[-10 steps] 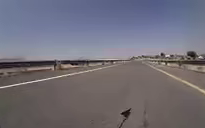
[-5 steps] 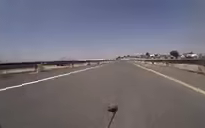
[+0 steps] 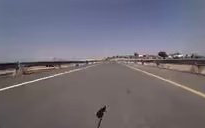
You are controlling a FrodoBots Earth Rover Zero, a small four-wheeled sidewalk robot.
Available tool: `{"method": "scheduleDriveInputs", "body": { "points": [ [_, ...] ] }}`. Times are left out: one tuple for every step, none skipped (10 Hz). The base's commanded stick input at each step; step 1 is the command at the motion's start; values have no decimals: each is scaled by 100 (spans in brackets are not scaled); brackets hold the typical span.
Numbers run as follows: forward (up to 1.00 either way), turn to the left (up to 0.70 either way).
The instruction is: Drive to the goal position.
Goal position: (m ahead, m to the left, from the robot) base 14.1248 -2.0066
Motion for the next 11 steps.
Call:
{"method": "scheduleDriveInputs", "body": {
  "points": [
    [100,-1],
    [100,-1],
    [100,-1],
    [100,-1],
    [100,-1],
    [100,-1],
    [100,-1],
    [100,-1],
    [100,-1],
    [100,-1],
    [100,-1]
  ]
}}
